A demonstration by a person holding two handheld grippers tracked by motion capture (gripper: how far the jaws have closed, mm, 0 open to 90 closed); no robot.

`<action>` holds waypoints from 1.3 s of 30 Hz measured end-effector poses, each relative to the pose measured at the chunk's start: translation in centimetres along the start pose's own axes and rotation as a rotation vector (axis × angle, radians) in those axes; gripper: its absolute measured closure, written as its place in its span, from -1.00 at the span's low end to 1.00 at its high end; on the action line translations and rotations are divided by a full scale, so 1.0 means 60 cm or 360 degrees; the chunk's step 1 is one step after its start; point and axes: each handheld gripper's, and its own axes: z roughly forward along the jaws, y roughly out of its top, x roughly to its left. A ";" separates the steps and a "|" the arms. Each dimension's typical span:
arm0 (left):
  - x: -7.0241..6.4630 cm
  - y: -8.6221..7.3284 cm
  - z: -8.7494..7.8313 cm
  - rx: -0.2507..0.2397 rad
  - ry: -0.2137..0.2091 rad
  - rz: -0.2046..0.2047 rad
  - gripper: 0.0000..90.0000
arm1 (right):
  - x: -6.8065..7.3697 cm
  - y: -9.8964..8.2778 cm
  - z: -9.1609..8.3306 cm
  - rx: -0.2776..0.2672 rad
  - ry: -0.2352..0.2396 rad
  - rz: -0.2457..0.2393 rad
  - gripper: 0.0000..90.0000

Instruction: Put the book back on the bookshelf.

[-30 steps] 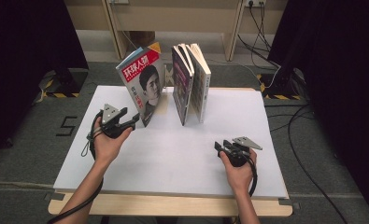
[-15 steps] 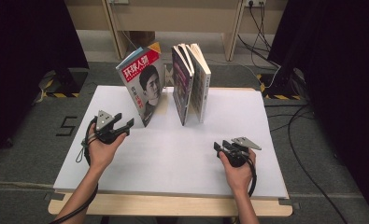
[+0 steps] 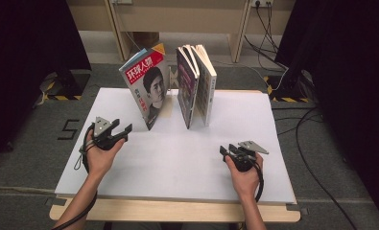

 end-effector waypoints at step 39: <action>0.049 -0.106 -0.034 0.0030 0.0103 -0.0078 -0.08 | 0.006 -0.007 0.006 0.0026 -0.0005 -0.0012 0.25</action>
